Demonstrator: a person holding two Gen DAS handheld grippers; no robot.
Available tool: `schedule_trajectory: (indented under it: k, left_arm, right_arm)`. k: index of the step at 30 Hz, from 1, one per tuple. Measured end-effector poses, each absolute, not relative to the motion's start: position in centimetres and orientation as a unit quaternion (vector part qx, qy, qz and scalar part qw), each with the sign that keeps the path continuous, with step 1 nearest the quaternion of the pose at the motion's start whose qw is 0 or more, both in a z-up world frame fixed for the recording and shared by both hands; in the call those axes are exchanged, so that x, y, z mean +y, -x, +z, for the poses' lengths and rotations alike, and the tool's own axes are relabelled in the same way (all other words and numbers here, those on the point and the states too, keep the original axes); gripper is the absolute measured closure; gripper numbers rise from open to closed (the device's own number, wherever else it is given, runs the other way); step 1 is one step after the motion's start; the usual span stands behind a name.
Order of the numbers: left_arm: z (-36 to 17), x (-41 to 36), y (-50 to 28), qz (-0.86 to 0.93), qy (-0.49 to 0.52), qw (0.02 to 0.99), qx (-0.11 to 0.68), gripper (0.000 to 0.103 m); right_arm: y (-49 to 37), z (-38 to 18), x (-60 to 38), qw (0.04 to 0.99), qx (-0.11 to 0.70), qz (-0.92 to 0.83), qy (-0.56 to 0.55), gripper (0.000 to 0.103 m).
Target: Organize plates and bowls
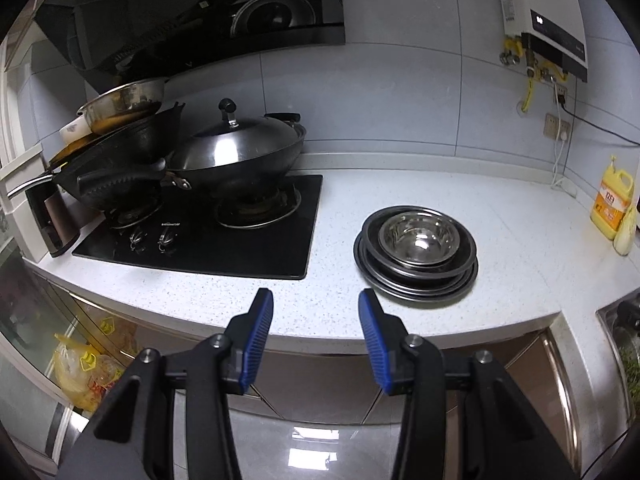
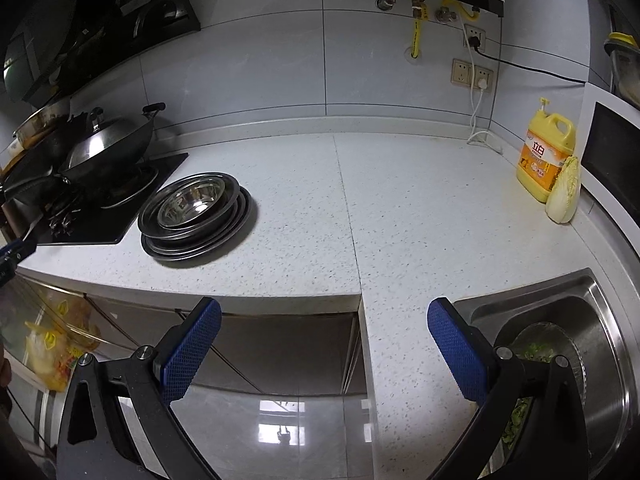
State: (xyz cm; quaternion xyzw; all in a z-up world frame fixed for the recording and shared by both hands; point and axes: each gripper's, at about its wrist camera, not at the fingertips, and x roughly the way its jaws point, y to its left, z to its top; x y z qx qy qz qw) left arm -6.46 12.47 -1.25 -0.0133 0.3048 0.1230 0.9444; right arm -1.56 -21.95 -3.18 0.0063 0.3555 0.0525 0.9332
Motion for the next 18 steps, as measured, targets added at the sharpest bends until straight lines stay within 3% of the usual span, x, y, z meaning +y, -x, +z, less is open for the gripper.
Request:
schedule_trajectory:
  k: [18]
  left_arm:
    - [-0.8, 11.3, 8.1, 0.101, 0.062, 0.944, 0.308, 0.061]
  right_arm:
    - [2.0, -2.5, -22.9, 0.935, 0.344, 0.084, -0.014, 0.001]
